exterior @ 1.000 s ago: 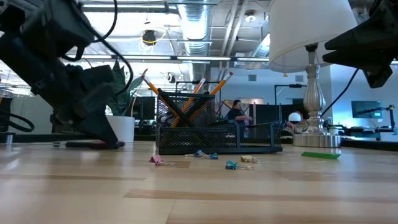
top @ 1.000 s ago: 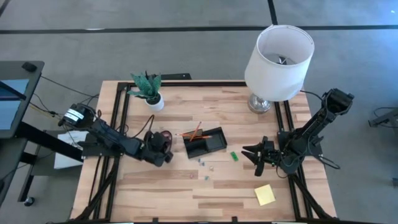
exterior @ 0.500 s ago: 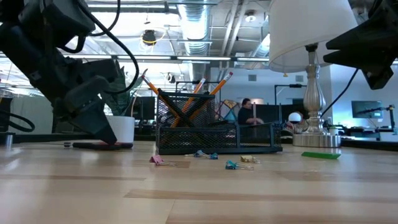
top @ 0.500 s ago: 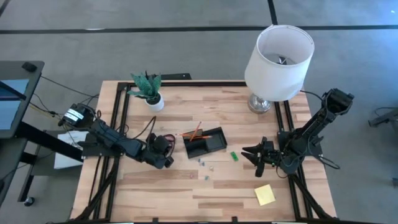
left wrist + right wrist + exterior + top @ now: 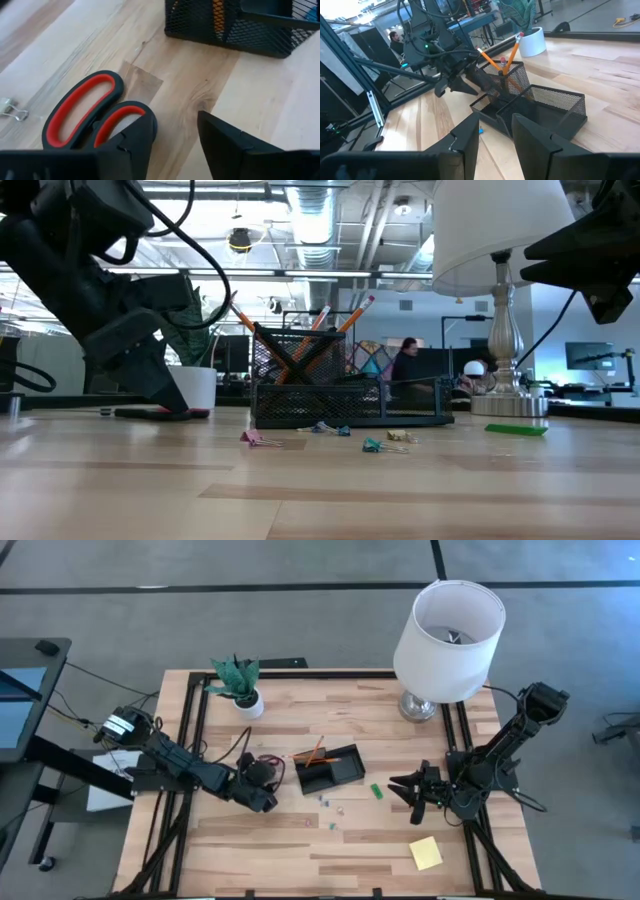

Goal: Pick and place office supplies into organizer
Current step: Put the black scissors into the black desk organizer

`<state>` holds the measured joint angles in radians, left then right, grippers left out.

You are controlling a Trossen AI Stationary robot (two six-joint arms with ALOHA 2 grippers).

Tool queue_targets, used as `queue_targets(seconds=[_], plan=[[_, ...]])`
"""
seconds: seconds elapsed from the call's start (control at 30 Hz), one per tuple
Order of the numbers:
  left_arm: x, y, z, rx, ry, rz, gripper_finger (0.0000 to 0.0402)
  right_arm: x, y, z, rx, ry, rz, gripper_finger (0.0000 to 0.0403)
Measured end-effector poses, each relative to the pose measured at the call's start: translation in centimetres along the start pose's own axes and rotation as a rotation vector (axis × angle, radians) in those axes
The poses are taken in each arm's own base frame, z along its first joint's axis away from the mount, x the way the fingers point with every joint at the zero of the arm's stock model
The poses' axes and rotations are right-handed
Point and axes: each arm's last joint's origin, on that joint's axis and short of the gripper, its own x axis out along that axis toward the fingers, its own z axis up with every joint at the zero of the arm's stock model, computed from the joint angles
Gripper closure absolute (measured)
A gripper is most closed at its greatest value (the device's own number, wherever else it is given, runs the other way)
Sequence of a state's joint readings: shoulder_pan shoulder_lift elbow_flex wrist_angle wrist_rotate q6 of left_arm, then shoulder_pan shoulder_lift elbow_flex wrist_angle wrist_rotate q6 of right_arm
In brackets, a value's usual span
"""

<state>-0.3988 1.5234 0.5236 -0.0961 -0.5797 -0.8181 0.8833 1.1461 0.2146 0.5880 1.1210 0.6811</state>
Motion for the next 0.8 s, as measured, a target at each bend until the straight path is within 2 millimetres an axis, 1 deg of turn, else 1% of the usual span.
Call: queue_targets(seconds=[0.17, 0.33, 0.47, 0.6, 0.73, 0.8], plan=[[-0.1, -0.1, 0.5, 0.018, -0.022, 0.035, 0.0251, 0.0, 0.0, 0.0, -0.001, 0.0, 0.0, 0.029], [-0.6, -0.5, 2.0, 0.076, -0.007, 0.104, 0.0267, 0.0, 0.0, 0.0, -0.001, 0.0, -0.001, 0.029], [-1.3, -0.7, 3.6, 0.124, 0.006, 0.172, 0.0271, 0.0, 0.0, 0.0, -0.002, -0.001, -0.001, 0.029], [-0.6, 0.3, 4.8, 0.104, 0.058, 0.206, 0.027, 0.0, 0.0, 0.0, -0.005, 0.0, -0.002, 0.029], [0.4, 1.8, 4.5, 0.142, 0.099, 0.224, 0.027, 0.0, 0.0, 0.0, -0.004, 0.0, -0.002, 0.029], [0.9, 2.3, 4.2, 0.141, 0.124, 0.201, 0.027, 0.0, 0.0, 0.0, -0.004, 0.0, -0.002, 0.029]])
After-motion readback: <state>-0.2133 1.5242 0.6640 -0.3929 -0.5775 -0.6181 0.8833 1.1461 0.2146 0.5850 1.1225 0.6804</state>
